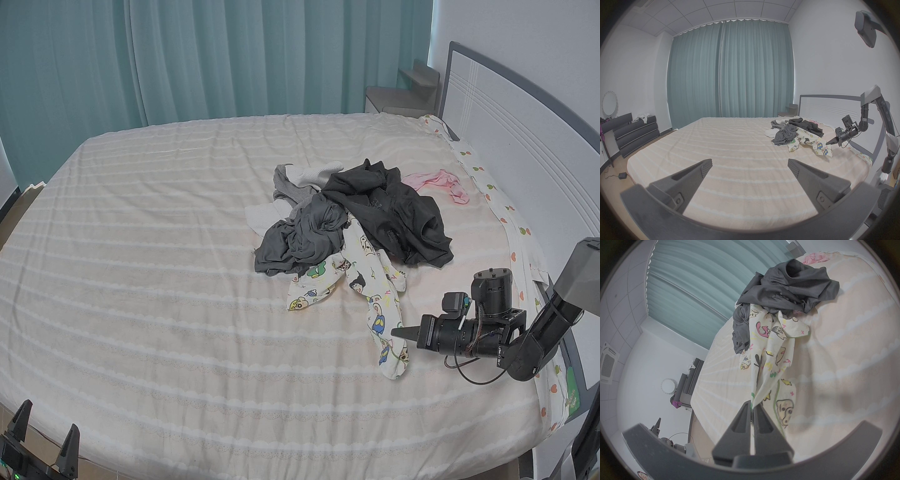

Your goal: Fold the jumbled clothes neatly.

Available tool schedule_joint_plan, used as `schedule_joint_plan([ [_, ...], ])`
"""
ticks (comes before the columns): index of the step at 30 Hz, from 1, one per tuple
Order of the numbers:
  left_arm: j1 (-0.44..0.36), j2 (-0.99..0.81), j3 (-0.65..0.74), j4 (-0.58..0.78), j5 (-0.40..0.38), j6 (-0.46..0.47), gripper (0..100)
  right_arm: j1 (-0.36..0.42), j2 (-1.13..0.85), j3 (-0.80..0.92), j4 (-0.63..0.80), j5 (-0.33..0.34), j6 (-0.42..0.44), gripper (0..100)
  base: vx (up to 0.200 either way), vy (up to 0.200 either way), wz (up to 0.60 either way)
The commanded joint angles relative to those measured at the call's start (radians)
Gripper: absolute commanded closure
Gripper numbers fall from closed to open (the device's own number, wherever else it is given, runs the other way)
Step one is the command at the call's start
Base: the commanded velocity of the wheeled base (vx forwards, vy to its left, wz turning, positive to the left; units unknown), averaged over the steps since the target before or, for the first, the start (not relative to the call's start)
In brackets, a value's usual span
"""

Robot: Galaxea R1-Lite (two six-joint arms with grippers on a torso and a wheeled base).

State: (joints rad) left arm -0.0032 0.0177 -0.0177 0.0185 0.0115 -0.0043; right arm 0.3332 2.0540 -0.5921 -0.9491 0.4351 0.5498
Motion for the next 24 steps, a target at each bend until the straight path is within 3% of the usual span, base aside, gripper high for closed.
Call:
schedule_joint_plan([
  [1,0.0,-0.008,0.01,0.0,0.001,0.0,0,-0.006,0.075,-0.044,0.0,0.001,-0.002,100,0.0,0.0,0.0],
  [4,0.0,-0.008,0.01,0.0,0.001,0.0,0,-0.026,0.133,-0.075,0.001,-0.001,-0.004,100,0.0,0.0,0.0],
  [5,0.0,-0.008,0.01,0.0,0.001,0.0,0,-0.029,0.15,-0.081,0.0,-0.001,-0.005,0,0.0,0.0,0.0],
  [15,0.0,-0.008,0.01,0.0,0.001,0.0,0,-0.046,0.218,-0.135,-0.007,-0.006,-0.03,0,0.0,0.0,0.0],
  [24,0.0,-0.008,0.01,0.0,0.001,0.0,0,0.056,0.221,-0.272,0.067,-0.102,-0.031,0,0.0,0.0,0.0],
])
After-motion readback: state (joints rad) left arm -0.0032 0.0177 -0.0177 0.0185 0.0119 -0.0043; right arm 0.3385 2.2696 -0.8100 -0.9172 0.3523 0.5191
